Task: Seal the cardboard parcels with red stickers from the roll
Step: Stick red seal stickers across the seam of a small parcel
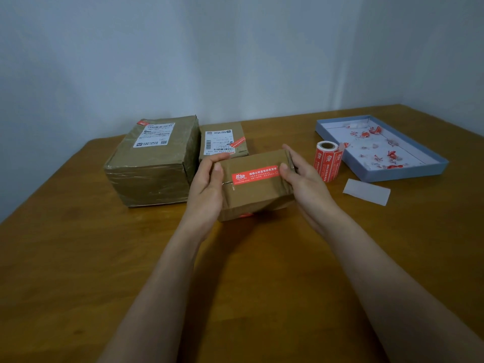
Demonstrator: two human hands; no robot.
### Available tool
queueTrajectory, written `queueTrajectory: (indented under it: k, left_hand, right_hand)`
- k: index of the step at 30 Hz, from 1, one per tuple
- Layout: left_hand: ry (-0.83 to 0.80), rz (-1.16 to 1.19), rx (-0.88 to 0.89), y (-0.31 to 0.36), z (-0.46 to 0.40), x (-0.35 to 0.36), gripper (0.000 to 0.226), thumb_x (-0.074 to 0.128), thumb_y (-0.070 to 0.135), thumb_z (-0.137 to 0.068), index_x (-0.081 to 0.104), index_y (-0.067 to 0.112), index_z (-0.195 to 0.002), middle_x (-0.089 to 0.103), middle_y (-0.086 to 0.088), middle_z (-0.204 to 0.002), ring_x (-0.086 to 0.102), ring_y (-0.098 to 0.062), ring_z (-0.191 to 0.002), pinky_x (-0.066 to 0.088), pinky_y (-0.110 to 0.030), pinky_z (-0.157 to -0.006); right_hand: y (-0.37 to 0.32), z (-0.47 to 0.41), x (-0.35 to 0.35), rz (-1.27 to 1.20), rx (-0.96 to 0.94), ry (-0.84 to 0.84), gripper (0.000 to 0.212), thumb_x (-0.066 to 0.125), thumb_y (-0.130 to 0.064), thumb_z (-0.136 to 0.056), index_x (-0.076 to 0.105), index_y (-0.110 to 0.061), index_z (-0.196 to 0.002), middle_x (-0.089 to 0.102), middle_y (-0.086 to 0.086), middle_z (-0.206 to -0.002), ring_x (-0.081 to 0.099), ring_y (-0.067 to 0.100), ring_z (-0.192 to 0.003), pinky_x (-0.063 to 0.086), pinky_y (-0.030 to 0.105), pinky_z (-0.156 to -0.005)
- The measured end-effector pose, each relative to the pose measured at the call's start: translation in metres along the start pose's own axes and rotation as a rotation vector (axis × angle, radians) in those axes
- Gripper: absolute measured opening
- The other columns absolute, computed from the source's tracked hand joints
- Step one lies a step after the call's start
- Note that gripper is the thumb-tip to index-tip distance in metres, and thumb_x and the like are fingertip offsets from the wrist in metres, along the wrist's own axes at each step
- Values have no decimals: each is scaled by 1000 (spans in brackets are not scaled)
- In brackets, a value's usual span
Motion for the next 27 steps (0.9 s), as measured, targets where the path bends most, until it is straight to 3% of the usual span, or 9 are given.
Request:
queueTrajectory:
  k: [5,8,11,14,18,21,24,27]
  left_hand:
    - [-34,103,32,-8,-1,-8,37,45,43,-96,43,50,-132,55,3,-130,61,-9,-115,54,-32,-92]
    - [-44,121,23,-15,-2,-10,54,55,66,-80,38,53,-130,50,1,-138,55,-11,-123,49,-39,-101]
    - [-81,57,-16,-24,-2,-15,96,71,80,-53,30,52,-136,44,4,-142,46,-14,-130,45,-43,-106]
    - [-156,-83,-69,-29,-1,-18,117,86,63,-48,17,53,-143,36,3,-148,39,-18,-135,43,-45,-107]
    - [-118,-104,-87,-29,-4,-16,102,83,46,-61,22,52,-143,37,0,-144,42,-19,-130,47,-41,-101]
    - [-53,-13,-118,-25,-3,-16,83,72,57,-67,33,44,-140,44,0,-135,52,-18,-120,52,-42,-96]
    - [-31,-40,-205,-18,-1,-13,75,55,70,-67,46,30,-131,54,3,-126,57,-14,-110,50,-36,-89]
    - [-83,-164,-332,-19,-2,-9,69,40,79,-73,50,27,-116,56,10,-113,52,-11,-105,40,-36,-94]
  right_hand:
    - [2,-2,-5,-53,57,82,47,33,-47,-100,40,-31,-144,47,-10,-140,42,10,-130,40,26,-102]
    - [10,-10,-11,-38,145,124,48,33,-49,-100,40,-30,-144,42,0,-149,36,22,-138,32,44,-112]
    - [19,-16,-17,55,256,129,43,40,-16,-102,39,-23,-144,44,4,-146,42,24,-134,40,45,-108]
    - [25,-15,-19,252,330,64,57,37,9,-91,42,-17,-142,48,5,-142,45,22,-130,44,39,-105]
    - [21,-13,-18,285,270,62,55,49,2,-91,41,-16,-142,50,4,-138,49,21,-125,46,30,-93]
    - [15,-13,-19,265,211,152,44,55,-12,-94,49,-18,-137,55,1,-132,52,17,-118,49,33,-94]
    - [8,-13,-22,300,104,273,29,56,-26,-95,58,-22,-124,57,-7,-116,52,6,-101,42,18,-69]
    - [9,-15,-25,366,39,329,27,59,-30,-94,60,-23,-120,56,-12,-104,50,0,-90,37,15,-63]
Point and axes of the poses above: each hand's wrist, its own z-axis away from the middle knuckle, its own x-axis out of the palm, y = z × x, the point moved 1 cm from there along -z, towards the middle knuckle
